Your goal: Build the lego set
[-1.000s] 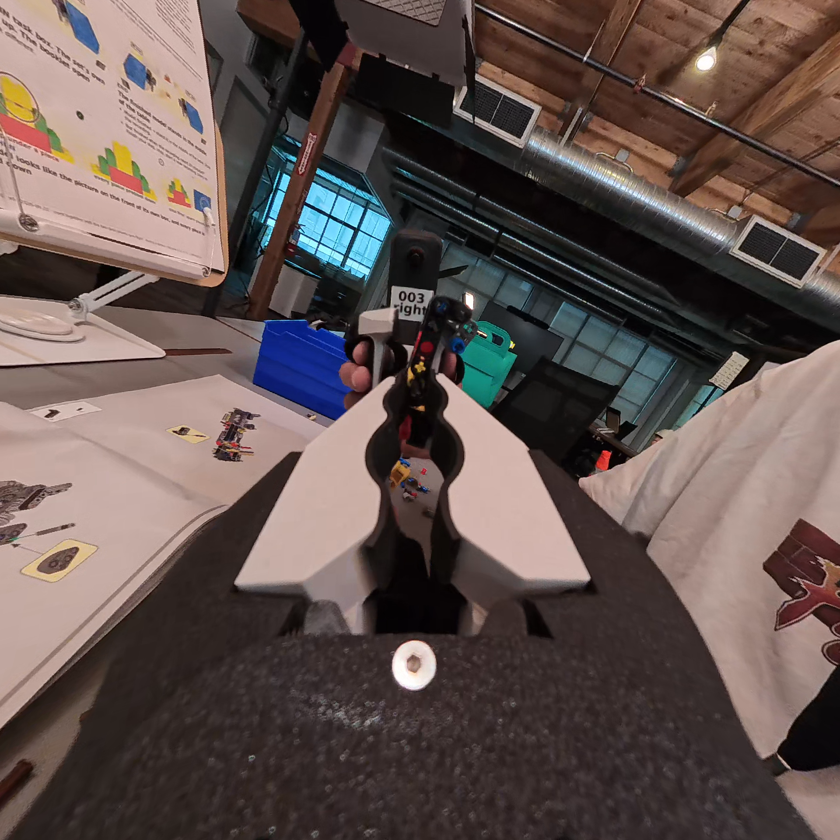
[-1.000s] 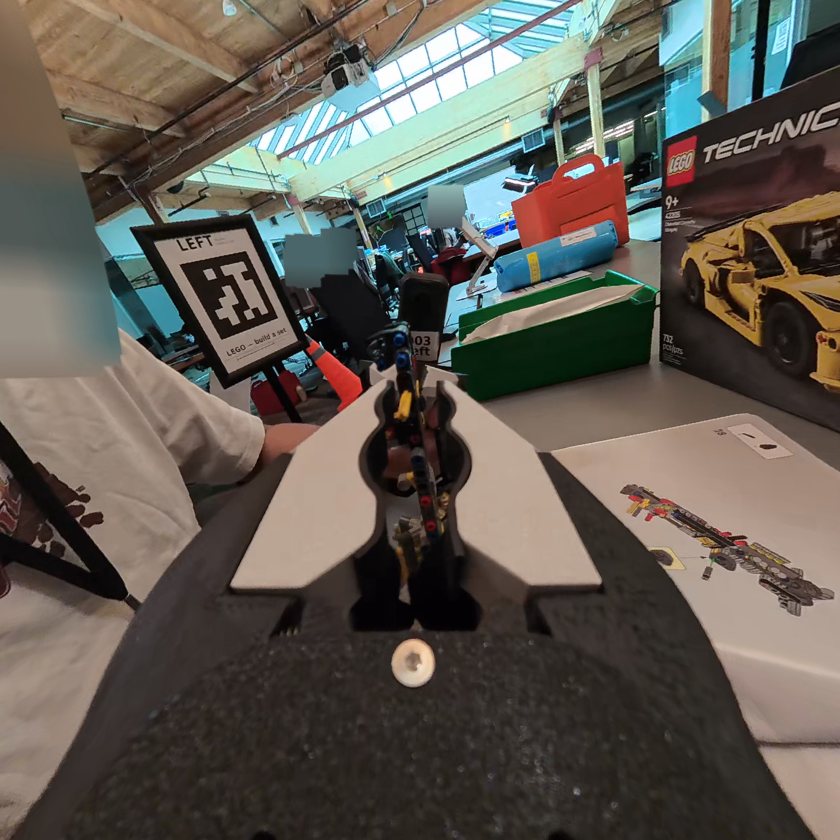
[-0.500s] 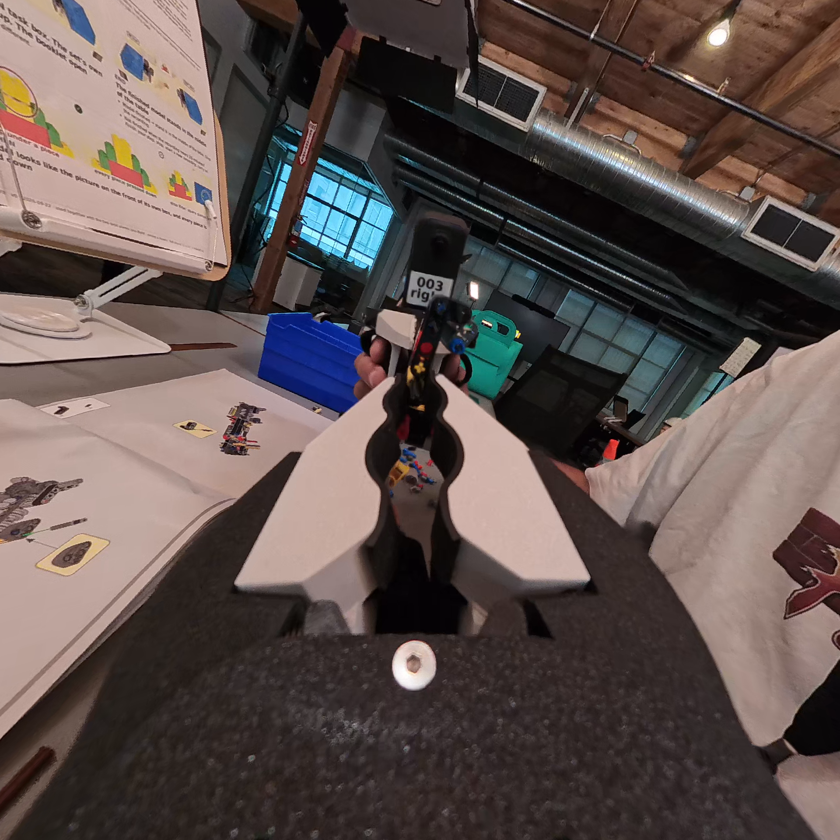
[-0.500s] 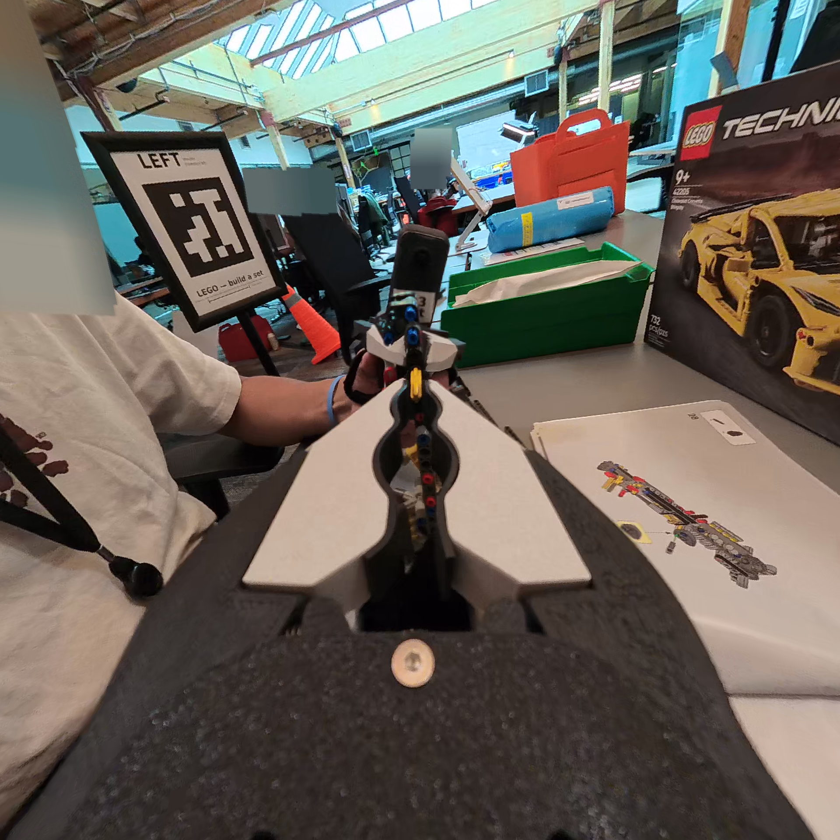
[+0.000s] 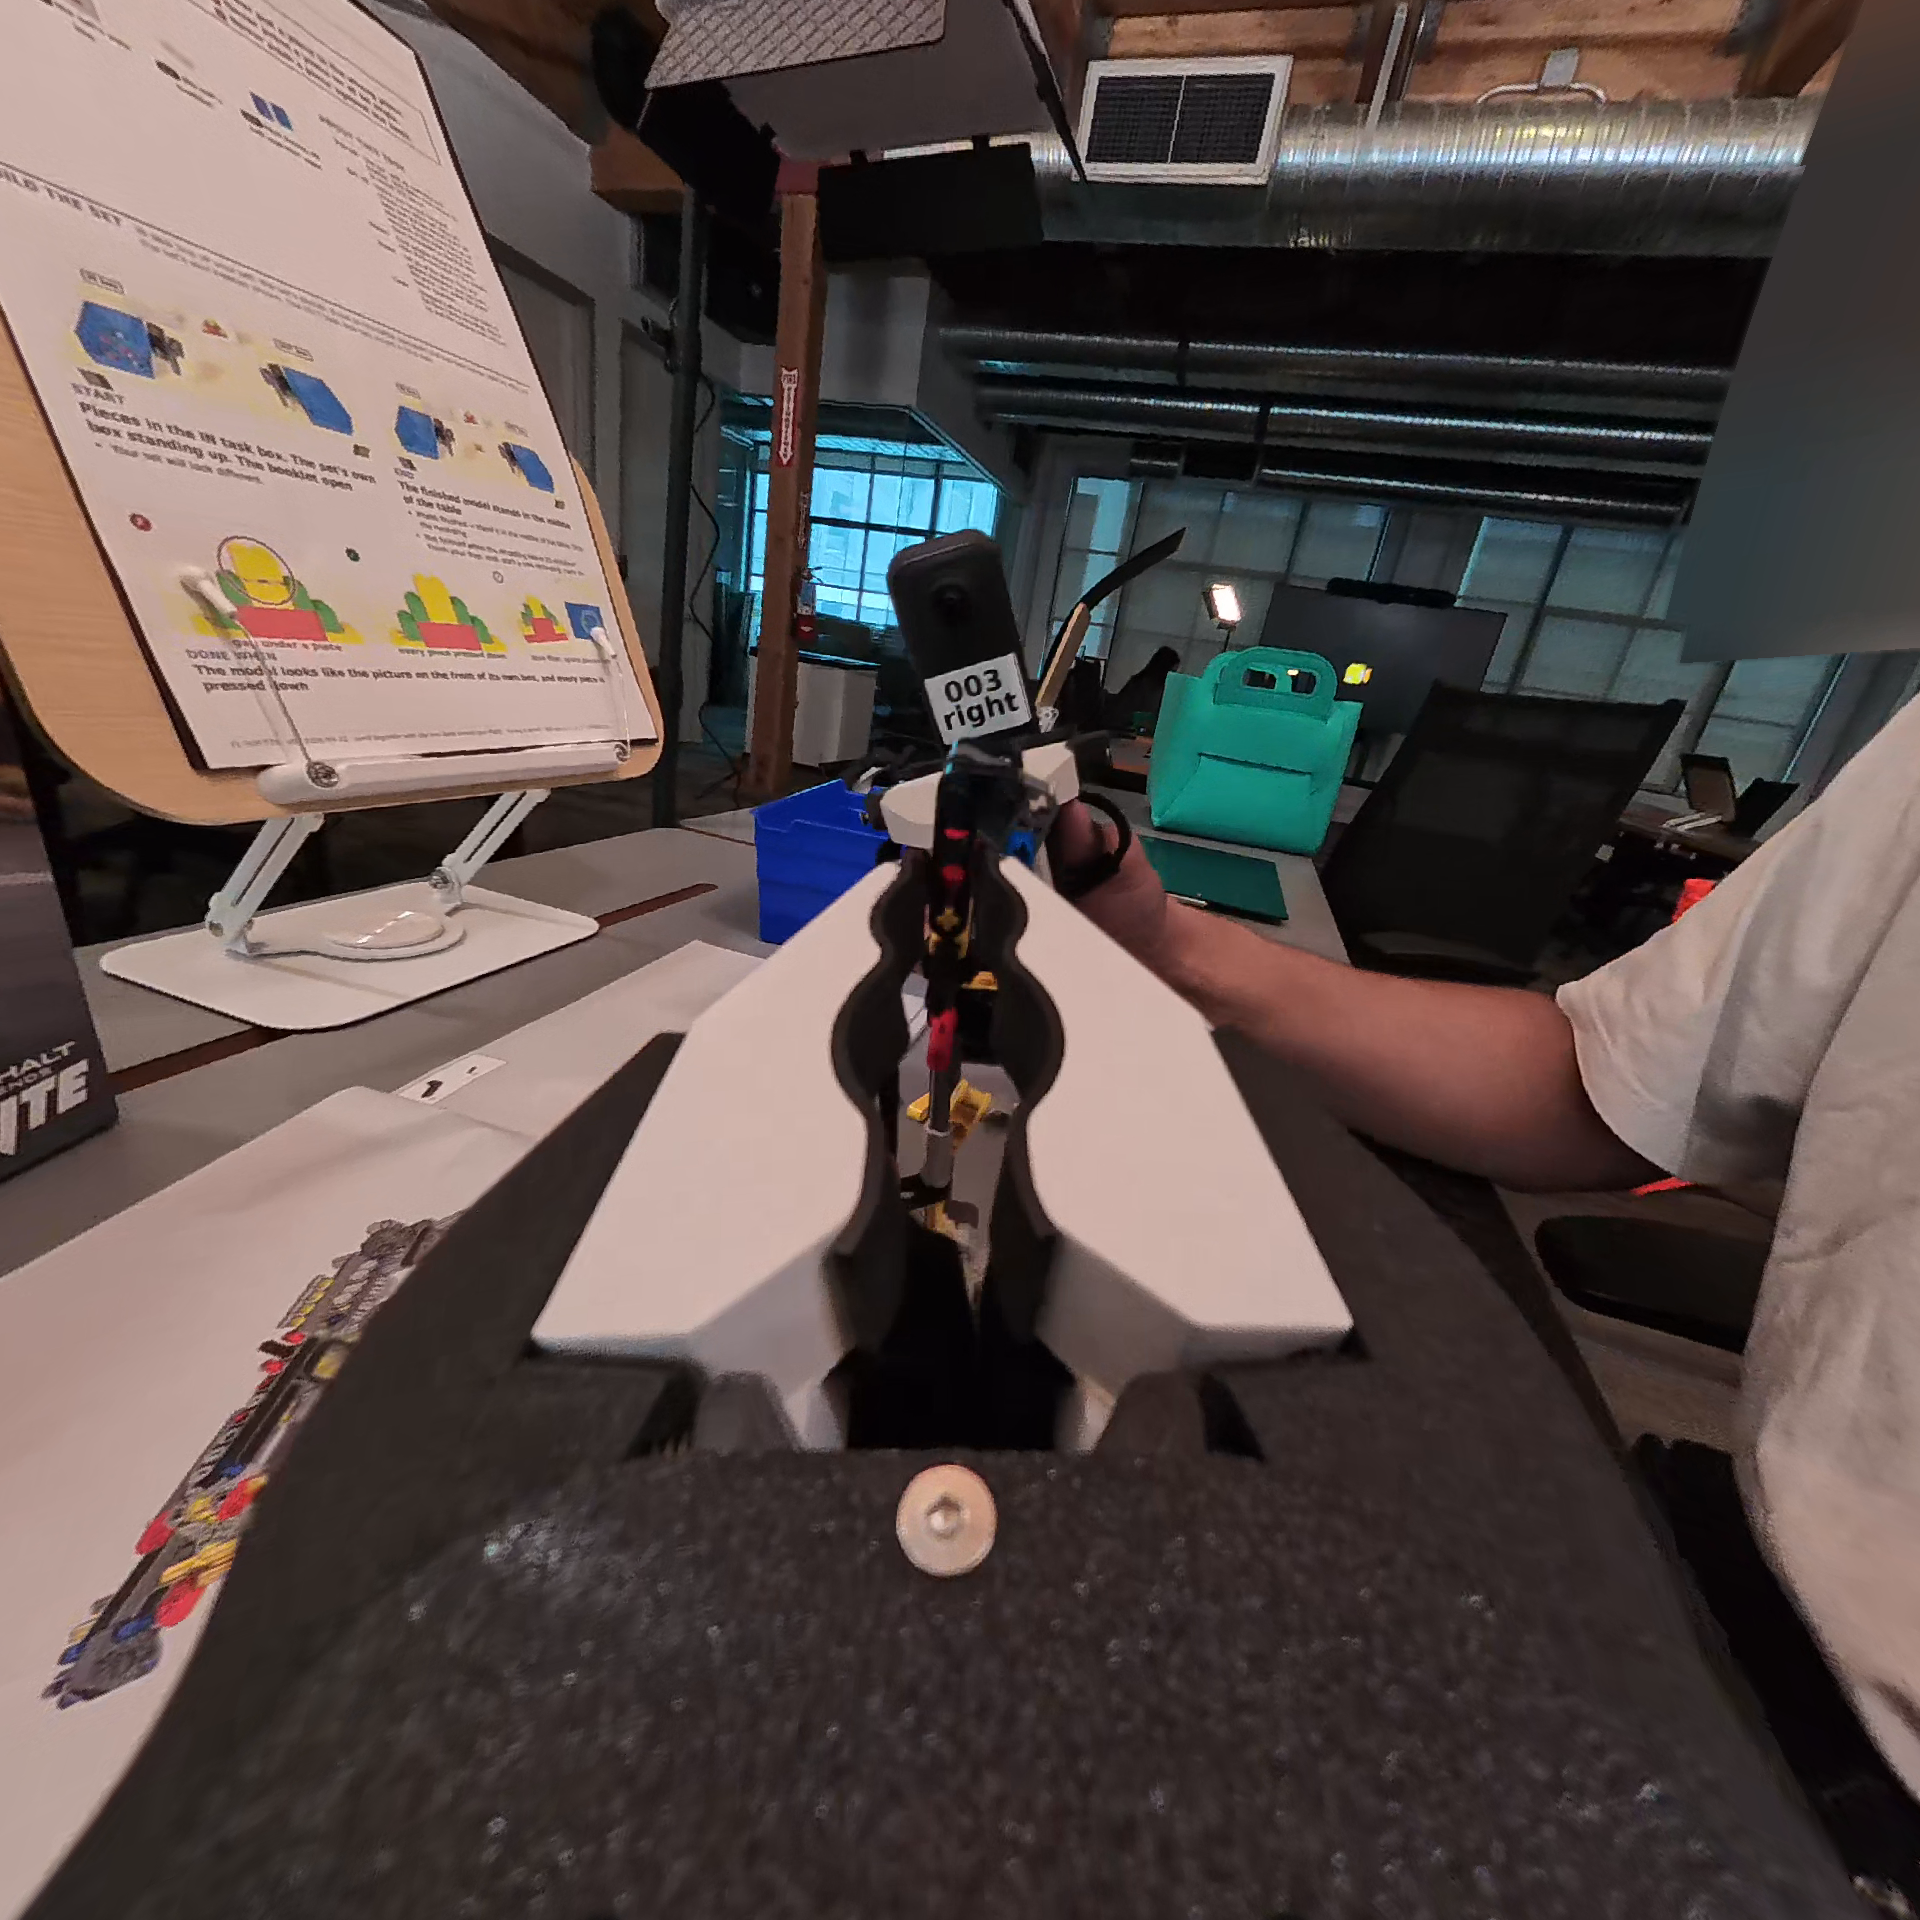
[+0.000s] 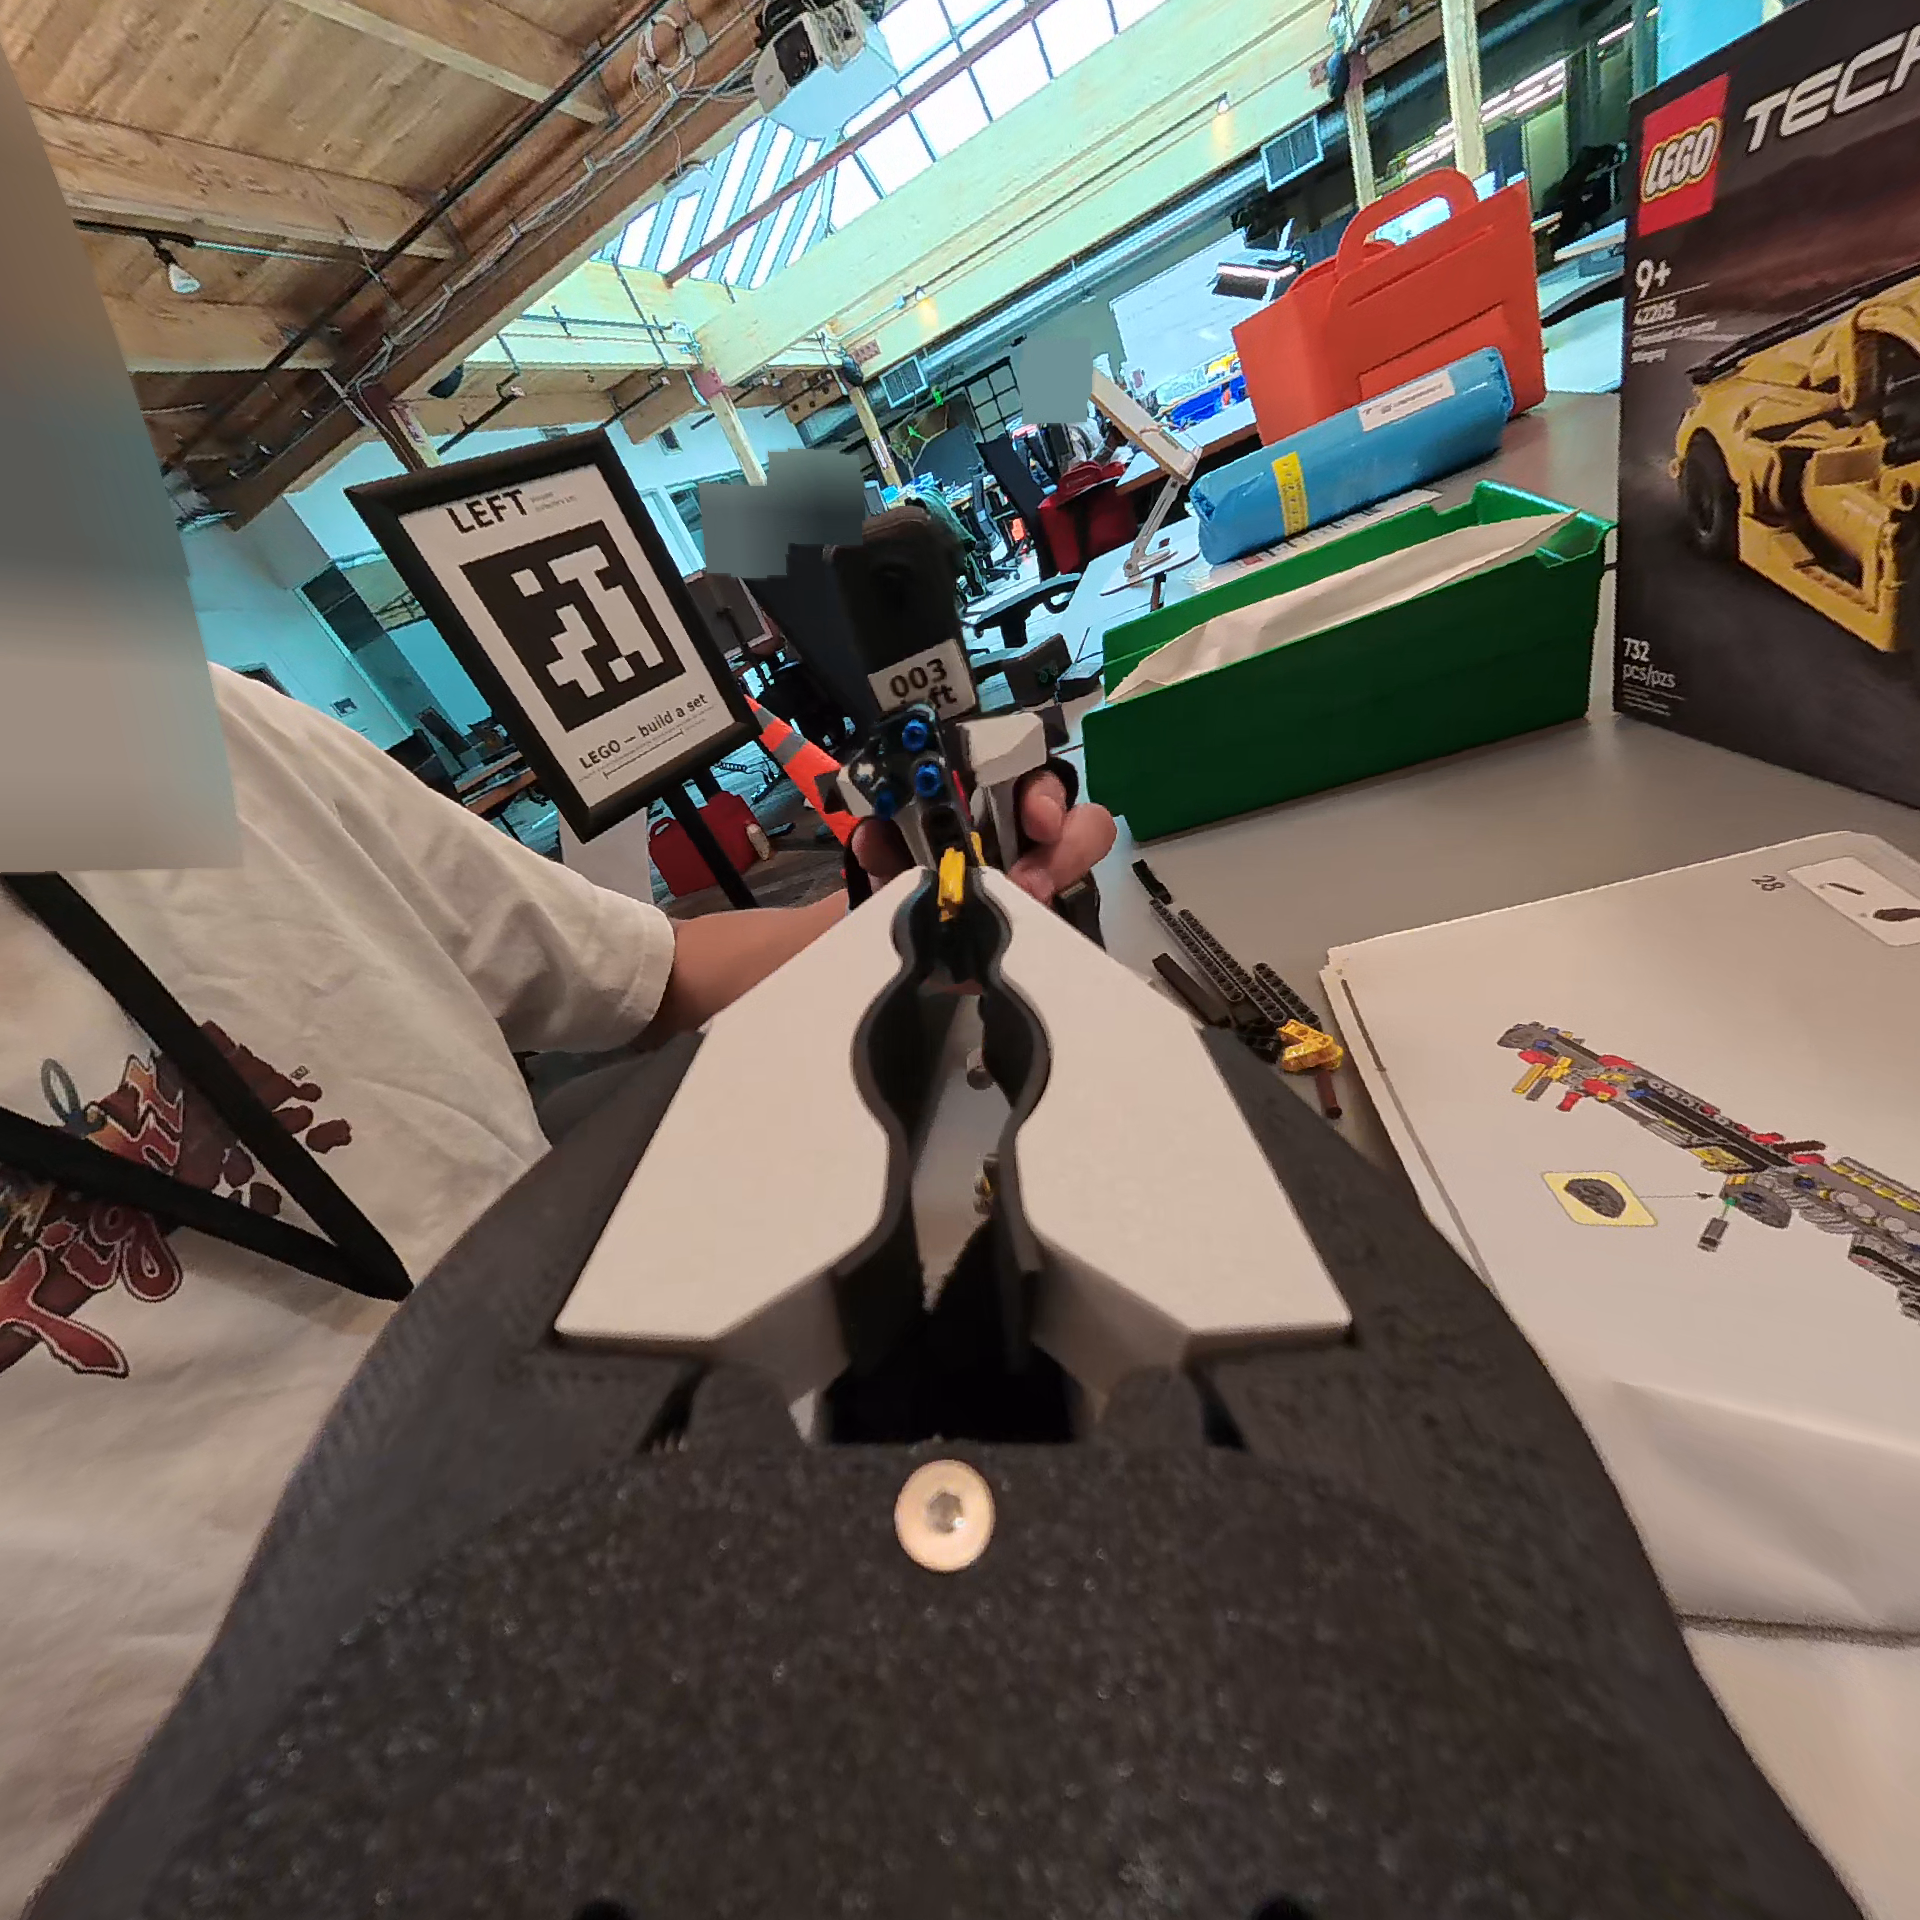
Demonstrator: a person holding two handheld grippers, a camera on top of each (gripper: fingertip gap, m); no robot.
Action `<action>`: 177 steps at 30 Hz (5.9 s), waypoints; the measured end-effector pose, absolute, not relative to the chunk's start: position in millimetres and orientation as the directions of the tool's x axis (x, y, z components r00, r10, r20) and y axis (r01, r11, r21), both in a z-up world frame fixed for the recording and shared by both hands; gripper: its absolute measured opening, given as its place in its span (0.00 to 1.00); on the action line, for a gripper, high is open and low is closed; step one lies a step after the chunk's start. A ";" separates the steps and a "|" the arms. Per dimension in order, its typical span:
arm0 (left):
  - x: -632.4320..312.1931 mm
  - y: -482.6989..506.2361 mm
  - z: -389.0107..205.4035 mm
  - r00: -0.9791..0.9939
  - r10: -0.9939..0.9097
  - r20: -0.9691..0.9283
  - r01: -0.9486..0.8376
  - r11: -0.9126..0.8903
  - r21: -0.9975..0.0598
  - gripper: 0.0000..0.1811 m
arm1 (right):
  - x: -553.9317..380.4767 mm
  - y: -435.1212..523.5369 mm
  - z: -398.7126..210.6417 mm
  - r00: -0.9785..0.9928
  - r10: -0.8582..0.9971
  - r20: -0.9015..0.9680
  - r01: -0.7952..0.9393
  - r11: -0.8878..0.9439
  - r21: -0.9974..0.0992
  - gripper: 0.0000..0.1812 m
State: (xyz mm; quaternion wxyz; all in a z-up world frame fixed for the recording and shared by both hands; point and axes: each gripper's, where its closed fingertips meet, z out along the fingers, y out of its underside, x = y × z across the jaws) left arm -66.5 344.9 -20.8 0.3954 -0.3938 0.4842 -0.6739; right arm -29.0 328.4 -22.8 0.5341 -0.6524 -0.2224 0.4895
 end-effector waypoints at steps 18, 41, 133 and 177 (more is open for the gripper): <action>-69.8 326.6 -18.8 -0.427 -0.904 0.027 0.145 -0.098 -0.985 0.03 | -34.7 309.8 -9.7 0.464 0.846 -0.264 -0.096 -0.248 -0.964 0.02; -65.9 317.5 -37.0 -0.437 -0.900 0.013 0.069 -0.048 -0.996 0.04 | -42.4 308.6 -18.7 0.488 0.848 -0.208 -0.010 -0.233 -0.972 0.02; -39.2 302.7 -68.5 -0.284 -0.892 0.352 -0.136 -0.326 -0.936 0.03 | -34.4 303.5 -74.4 0.959 0.202 0.197 0.265 -0.404 -0.876 0.50; -41.7 294.8 -72.0 -0.323 -0.905 0.277 -0.152 -0.239 -0.959 0.04 | -28.1 318.0 -80.2 0.891 0.103 0.443 0.443 -0.412 -0.796 0.44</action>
